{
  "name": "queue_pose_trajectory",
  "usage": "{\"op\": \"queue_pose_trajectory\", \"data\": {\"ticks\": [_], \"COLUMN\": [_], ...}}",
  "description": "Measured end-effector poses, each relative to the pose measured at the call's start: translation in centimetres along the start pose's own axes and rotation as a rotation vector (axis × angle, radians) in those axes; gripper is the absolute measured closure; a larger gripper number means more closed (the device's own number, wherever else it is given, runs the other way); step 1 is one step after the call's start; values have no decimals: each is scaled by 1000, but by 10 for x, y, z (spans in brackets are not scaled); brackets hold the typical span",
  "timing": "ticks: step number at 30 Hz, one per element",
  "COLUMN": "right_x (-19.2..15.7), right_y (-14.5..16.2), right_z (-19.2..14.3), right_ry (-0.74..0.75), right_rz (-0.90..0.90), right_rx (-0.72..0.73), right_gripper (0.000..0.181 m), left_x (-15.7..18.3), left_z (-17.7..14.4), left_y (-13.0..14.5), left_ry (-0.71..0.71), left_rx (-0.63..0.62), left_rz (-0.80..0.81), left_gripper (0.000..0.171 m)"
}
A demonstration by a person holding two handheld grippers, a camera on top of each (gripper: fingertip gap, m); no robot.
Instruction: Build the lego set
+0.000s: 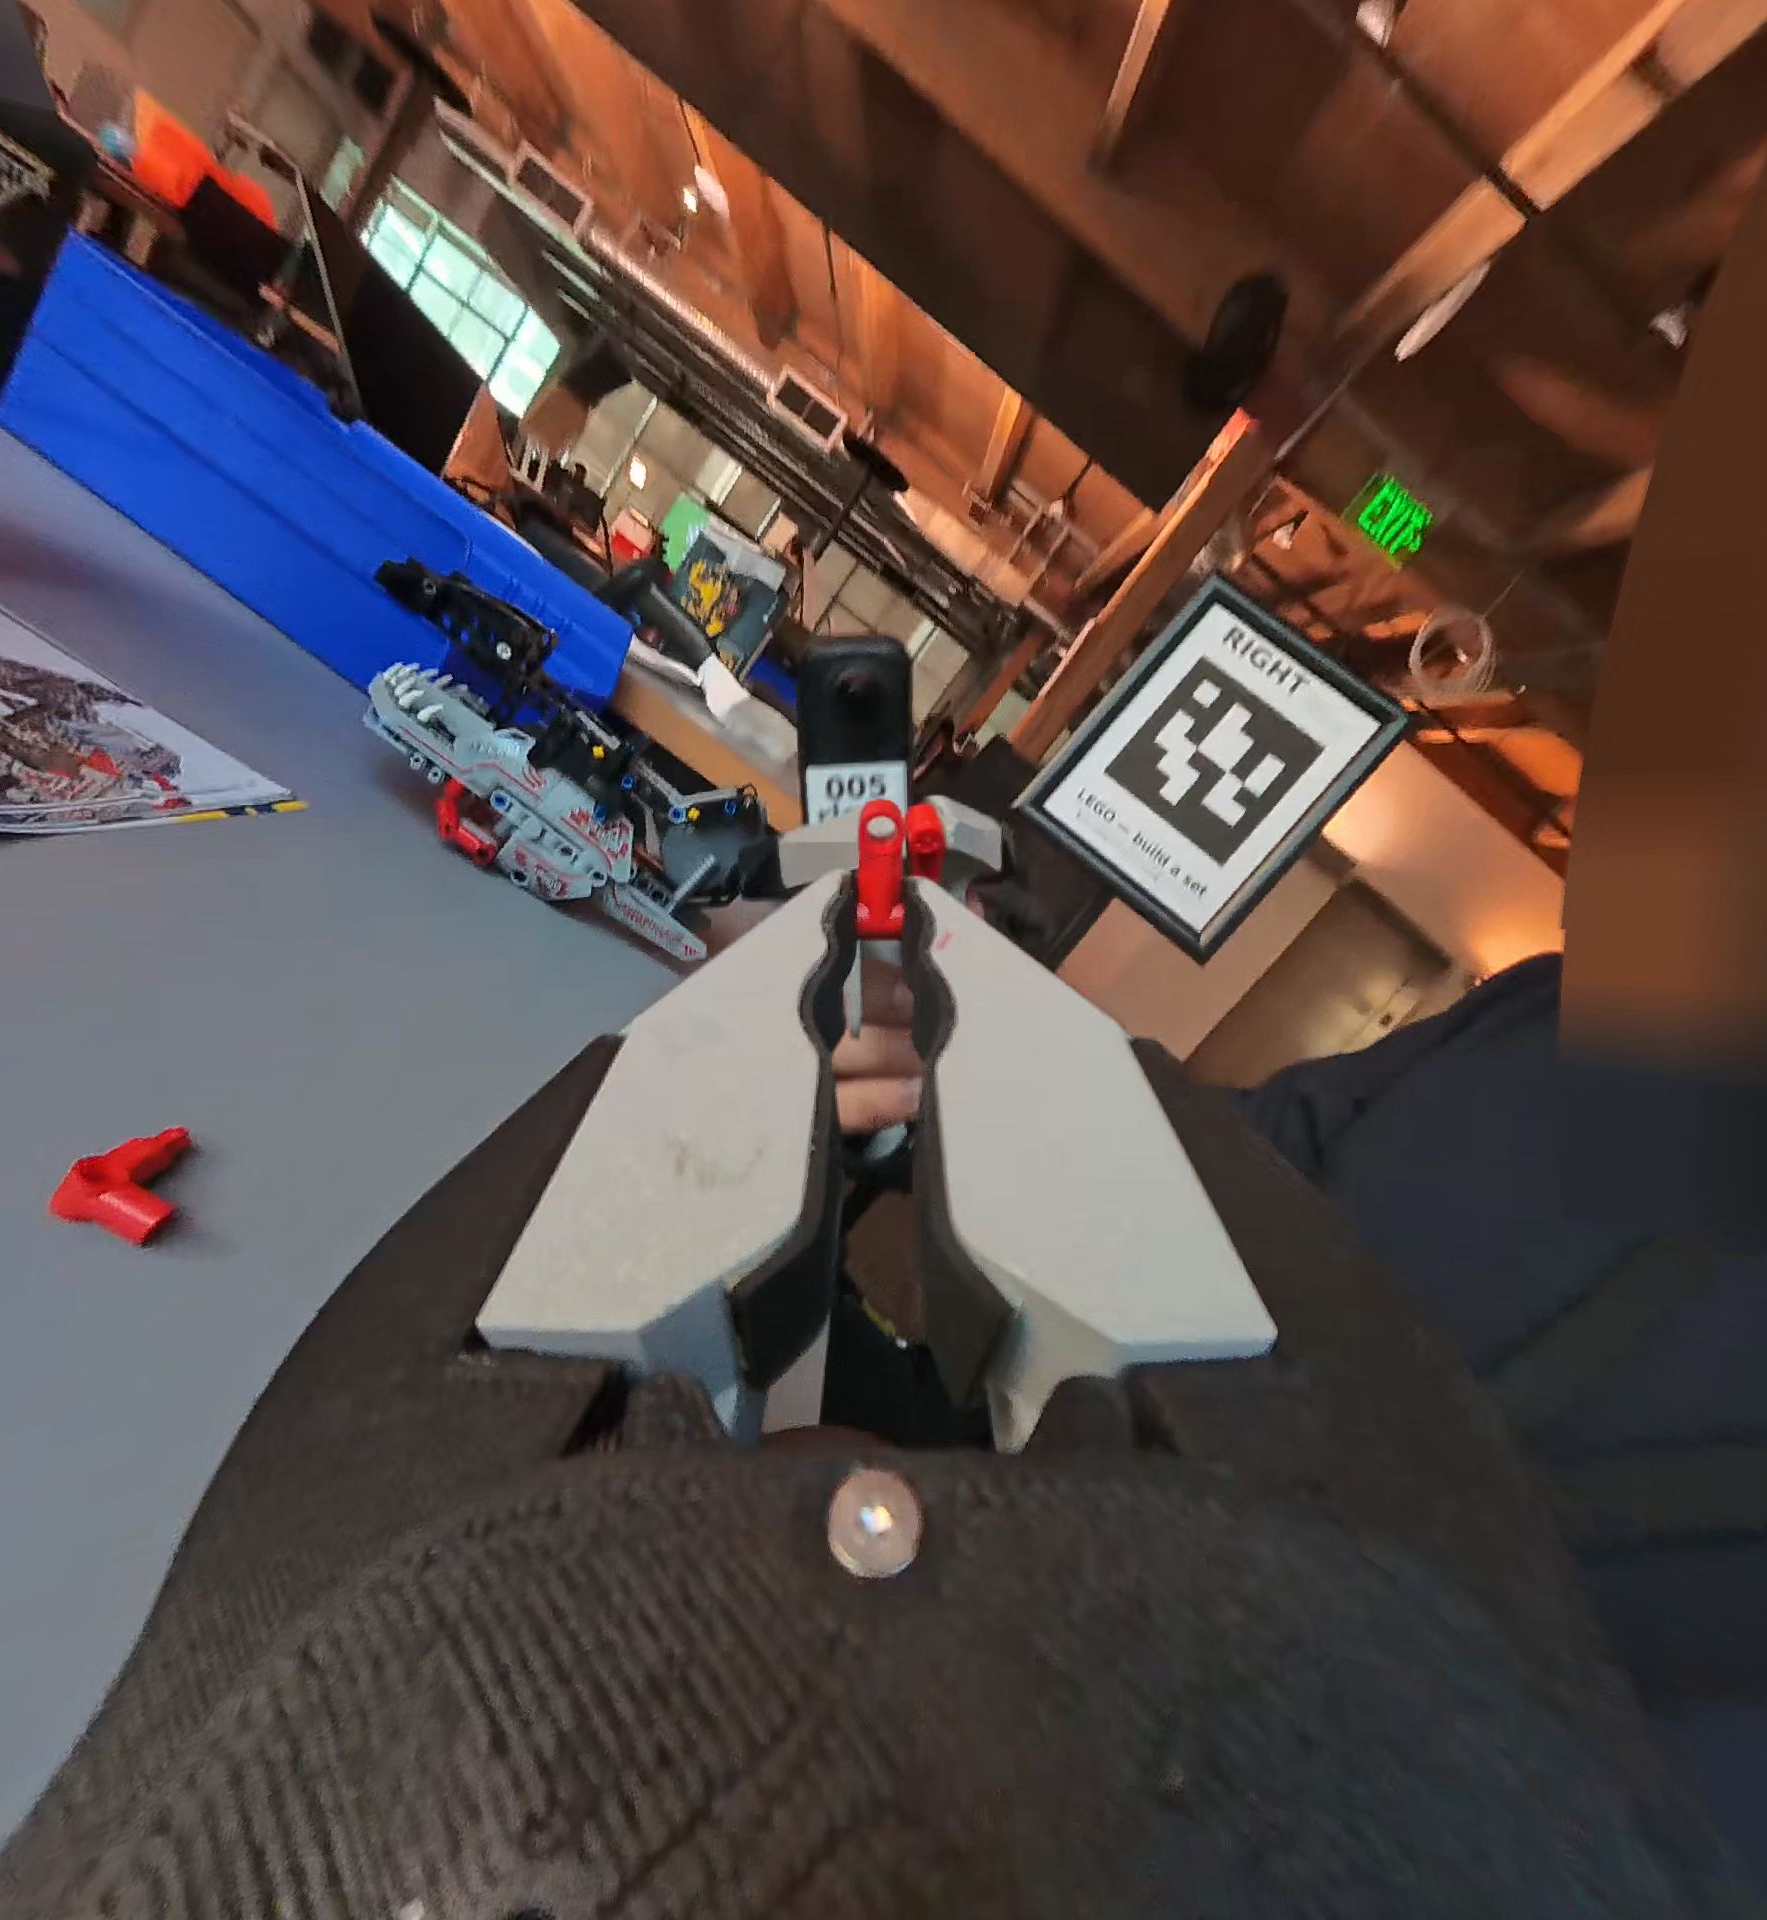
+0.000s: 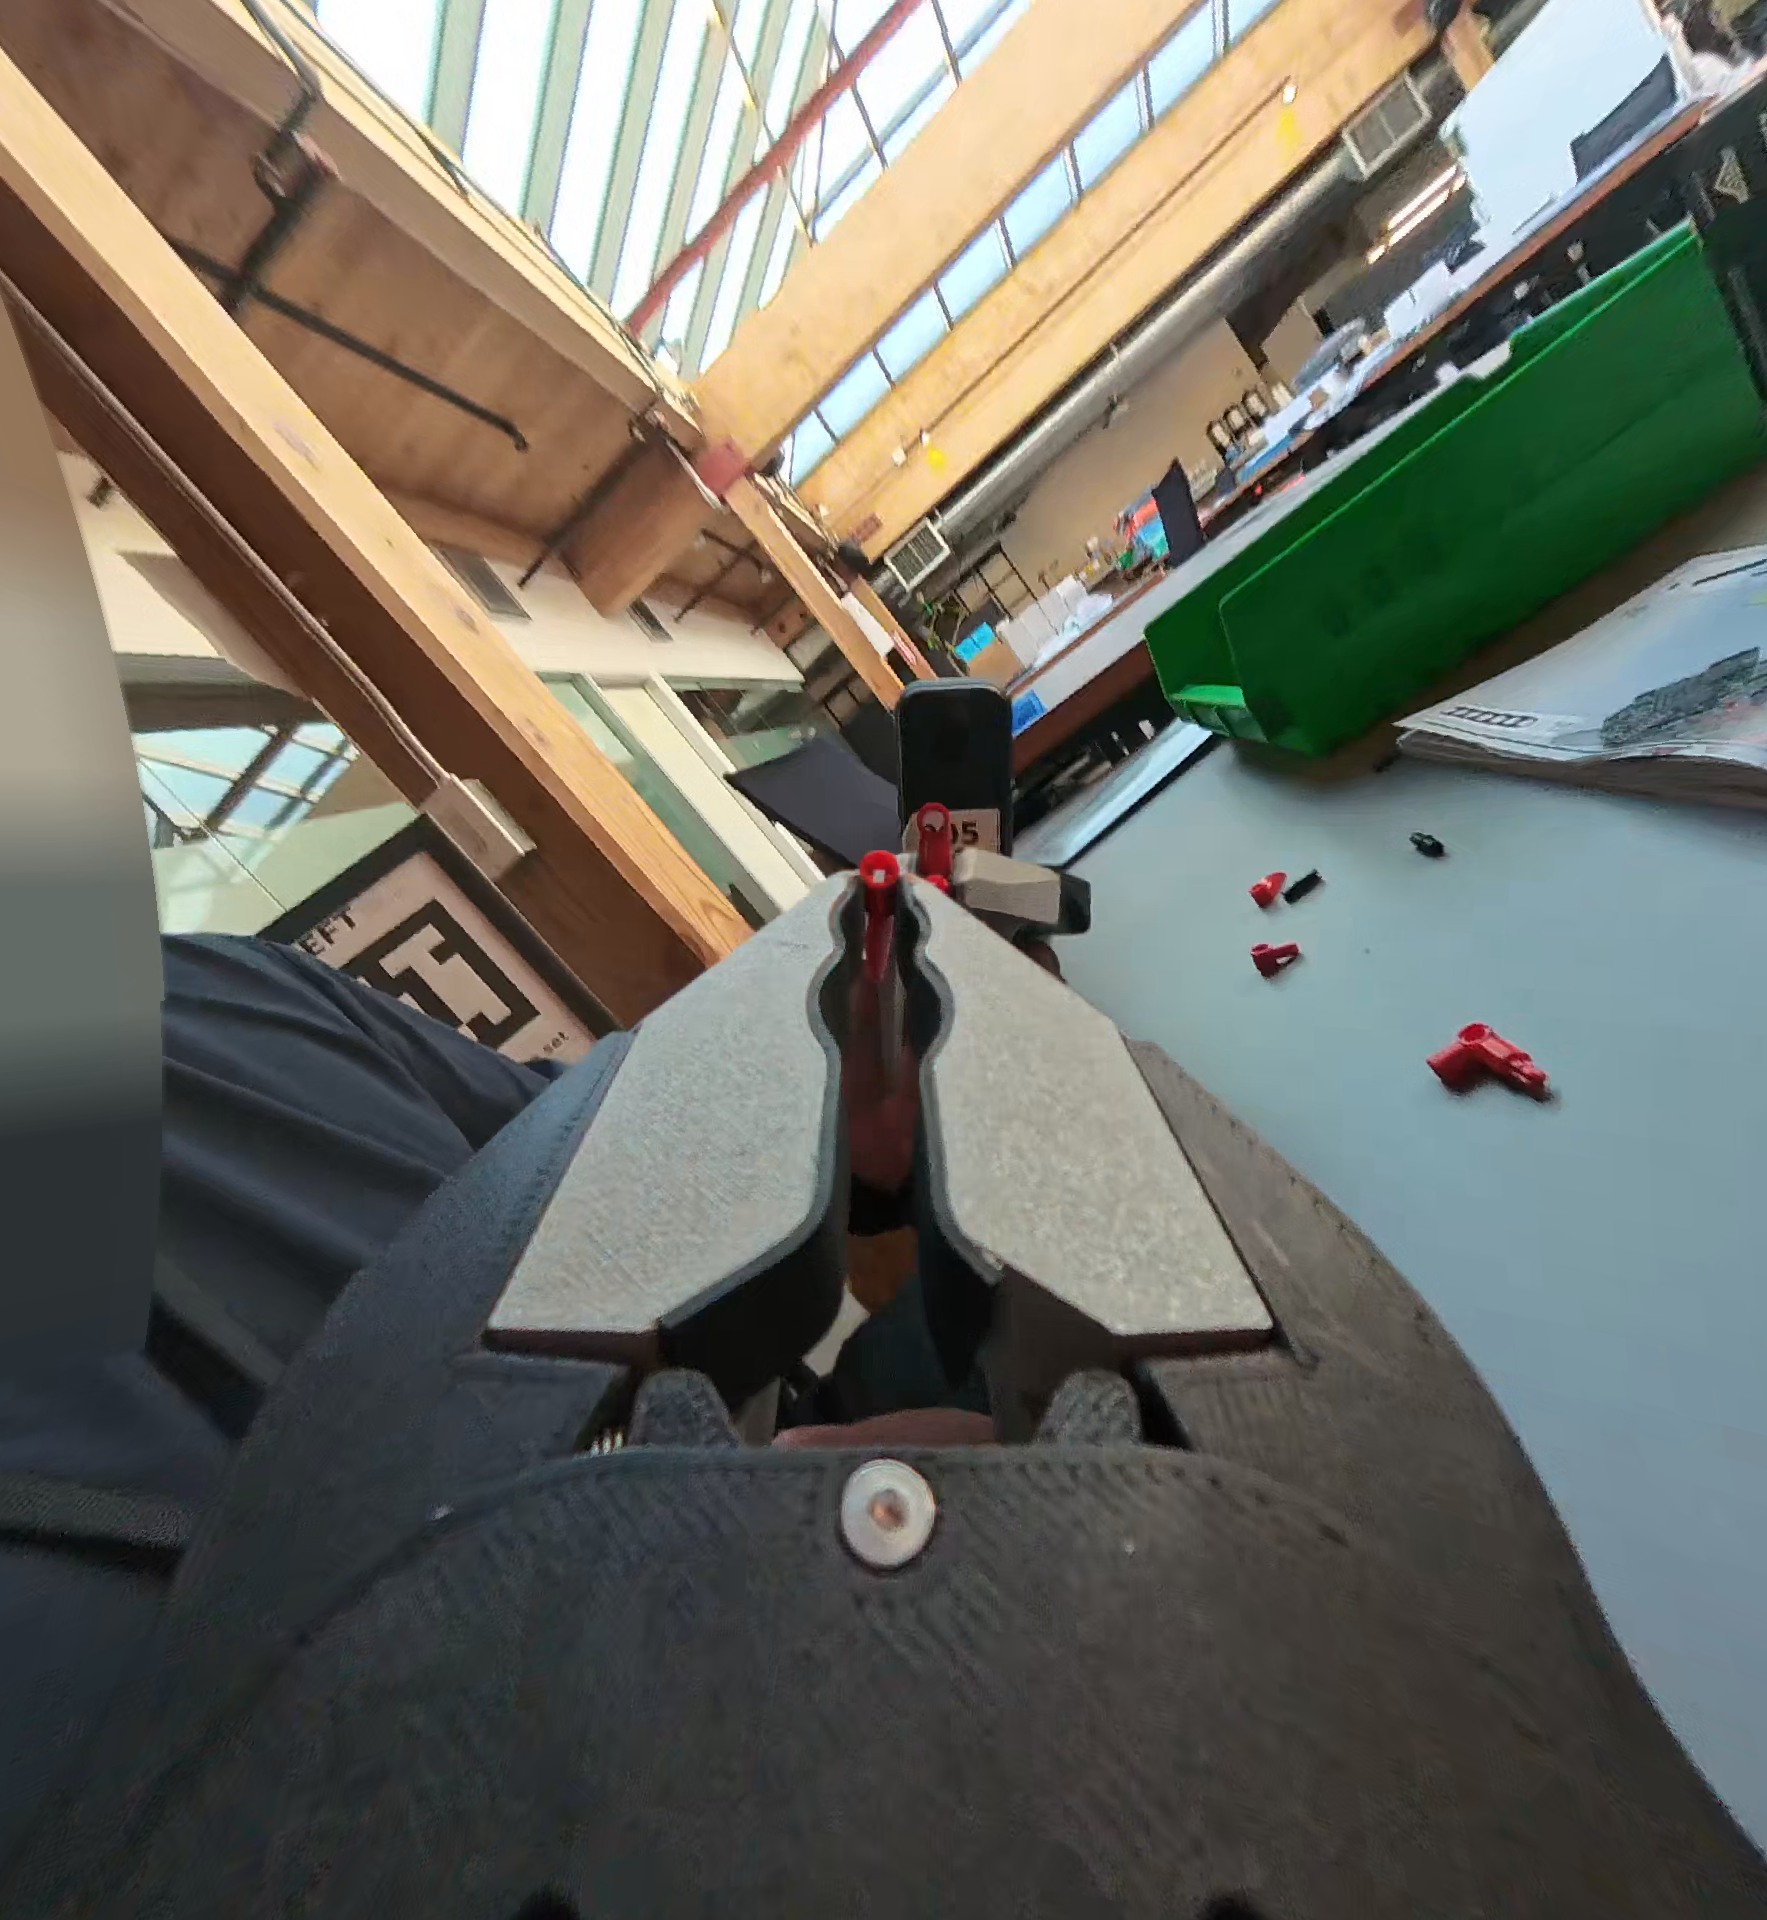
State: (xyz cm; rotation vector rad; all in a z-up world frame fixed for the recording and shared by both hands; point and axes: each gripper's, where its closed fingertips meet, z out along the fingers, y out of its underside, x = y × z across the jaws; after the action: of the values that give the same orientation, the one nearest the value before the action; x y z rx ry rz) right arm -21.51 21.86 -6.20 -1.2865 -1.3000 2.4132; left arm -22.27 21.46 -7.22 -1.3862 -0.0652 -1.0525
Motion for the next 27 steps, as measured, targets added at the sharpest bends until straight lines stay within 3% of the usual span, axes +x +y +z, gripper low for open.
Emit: {"op": "queue_pose_trajectory", "data": {"ticks": [9,27], "right_x": [1,1], "right_y": [-10,-4], "right_z": [3,10], "right_ry": [-96,-35], "right_rz": [141,-31], "right_rx": [227,163], "right_gripper": [179,180], "left_x": [6,7], "left_z": [4,7], "left_y": [-11,-10], "left_ry": [-6,-17], "left_rx": [141,165], "left_rz": [13,50], "left_gripper": [167,167]}}
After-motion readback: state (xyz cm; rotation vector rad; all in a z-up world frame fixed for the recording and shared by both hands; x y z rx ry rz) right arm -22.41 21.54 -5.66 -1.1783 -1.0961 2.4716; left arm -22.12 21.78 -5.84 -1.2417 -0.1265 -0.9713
